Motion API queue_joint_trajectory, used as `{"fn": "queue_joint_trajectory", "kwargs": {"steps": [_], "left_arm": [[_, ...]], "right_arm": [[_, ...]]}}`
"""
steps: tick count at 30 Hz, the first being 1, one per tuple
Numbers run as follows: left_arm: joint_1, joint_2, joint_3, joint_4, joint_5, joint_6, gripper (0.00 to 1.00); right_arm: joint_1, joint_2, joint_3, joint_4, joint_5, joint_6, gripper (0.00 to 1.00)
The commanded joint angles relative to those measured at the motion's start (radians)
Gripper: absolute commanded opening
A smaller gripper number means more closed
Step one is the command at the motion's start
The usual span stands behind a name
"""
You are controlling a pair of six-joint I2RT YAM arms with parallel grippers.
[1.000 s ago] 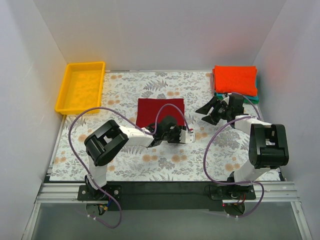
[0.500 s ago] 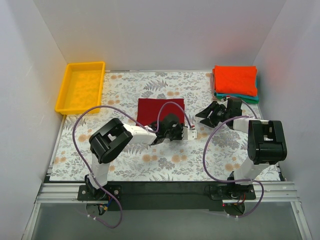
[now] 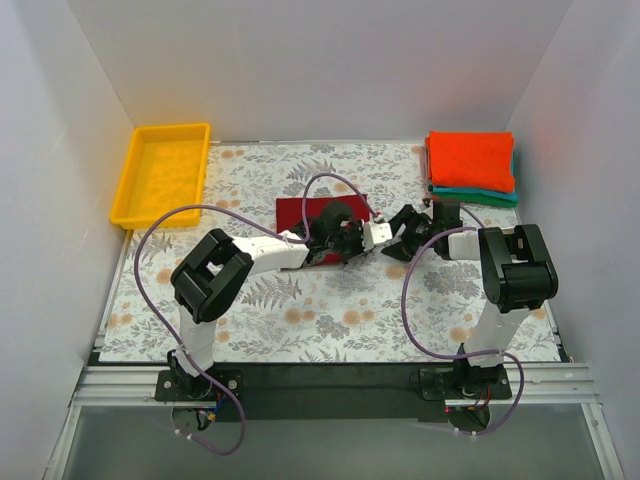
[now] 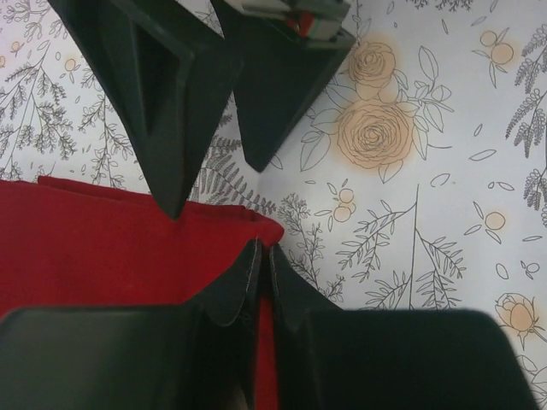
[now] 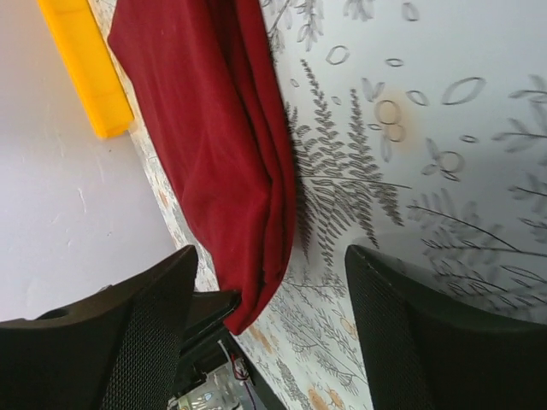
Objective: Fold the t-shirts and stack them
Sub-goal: Neatly place the folded tshirt to the corner
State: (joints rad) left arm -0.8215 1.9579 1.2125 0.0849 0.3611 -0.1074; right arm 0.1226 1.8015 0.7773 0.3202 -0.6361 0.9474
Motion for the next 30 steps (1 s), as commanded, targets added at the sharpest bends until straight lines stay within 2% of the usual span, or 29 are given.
{"fn": "queue_joint_trajectory", "kwargs": {"steps": [1, 9, 13, 21, 30], "left_arm": [[0.012, -0.051, 0.05, -0.024, 0.048, -0.041, 0.0], [0.022, -0.047, 0.102, -0.024, 0.075, -0.11, 0.0], [0.022, -0.045, 0.101, -0.024, 0.068, -0.127, 0.0], [0.024, -0.053, 0.085, -0.017, 0.085, -0.153, 0.0], [0.025, -0.044, 0.096, -0.017, 0.107, -0.166, 0.0]], "right_arm": [[0.034, 0.024, 0.031, 0.083, -0.01, 0.045, 0.77], [0.112, 0.1, 0.049, 0.146, 0.035, 0.097, 0.77], [0.13, 0.133, 0.063, 0.201, 0.087, 0.117, 0.69], [0.143, 0.235, 0.146, 0.273, 0.125, 0.165, 0.65], [0.161, 0.289, 0.183, 0.309, 0.174, 0.174, 0.53]]}}
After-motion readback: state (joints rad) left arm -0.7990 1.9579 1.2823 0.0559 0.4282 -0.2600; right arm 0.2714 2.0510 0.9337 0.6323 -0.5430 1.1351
